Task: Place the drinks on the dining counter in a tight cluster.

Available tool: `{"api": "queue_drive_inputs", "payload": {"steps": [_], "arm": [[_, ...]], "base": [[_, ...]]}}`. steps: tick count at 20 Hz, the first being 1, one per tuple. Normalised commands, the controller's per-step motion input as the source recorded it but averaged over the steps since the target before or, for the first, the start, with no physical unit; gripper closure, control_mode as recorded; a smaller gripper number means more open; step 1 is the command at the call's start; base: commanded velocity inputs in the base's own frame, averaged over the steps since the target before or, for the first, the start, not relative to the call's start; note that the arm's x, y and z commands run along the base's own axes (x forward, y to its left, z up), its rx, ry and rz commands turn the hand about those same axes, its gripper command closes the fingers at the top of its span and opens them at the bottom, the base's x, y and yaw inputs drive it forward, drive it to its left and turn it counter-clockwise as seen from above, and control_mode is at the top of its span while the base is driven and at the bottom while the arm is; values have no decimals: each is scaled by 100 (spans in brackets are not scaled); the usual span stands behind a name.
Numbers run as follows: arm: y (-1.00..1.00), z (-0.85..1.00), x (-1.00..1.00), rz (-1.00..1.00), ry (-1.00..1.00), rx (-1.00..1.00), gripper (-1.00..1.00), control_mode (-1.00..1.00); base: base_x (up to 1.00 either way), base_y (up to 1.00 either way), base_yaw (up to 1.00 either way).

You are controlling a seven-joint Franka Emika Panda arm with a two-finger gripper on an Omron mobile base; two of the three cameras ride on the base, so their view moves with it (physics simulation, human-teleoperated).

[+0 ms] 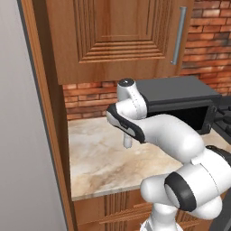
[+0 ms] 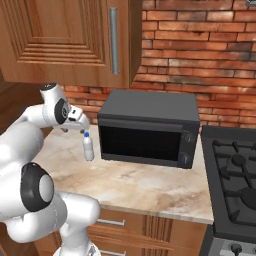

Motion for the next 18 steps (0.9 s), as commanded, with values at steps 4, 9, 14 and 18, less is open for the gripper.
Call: {"api": "queue_drive_inputs", "payload": {"steps": [4, 9, 14, 18], "arm": [[-1, -20, 0, 0, 0, 7, -100, -100], [-12, 1, 7, 0, 0, 0, -100, -100], [-3, 17, 6, 0, 0, 0, -100, -100], [-2, 0, 22, 0, 0, 0, -100, -100]], "base": [[0, 0, 0], [0, 0, 0], [0, 0, 0], [0, 0, 0]]}}
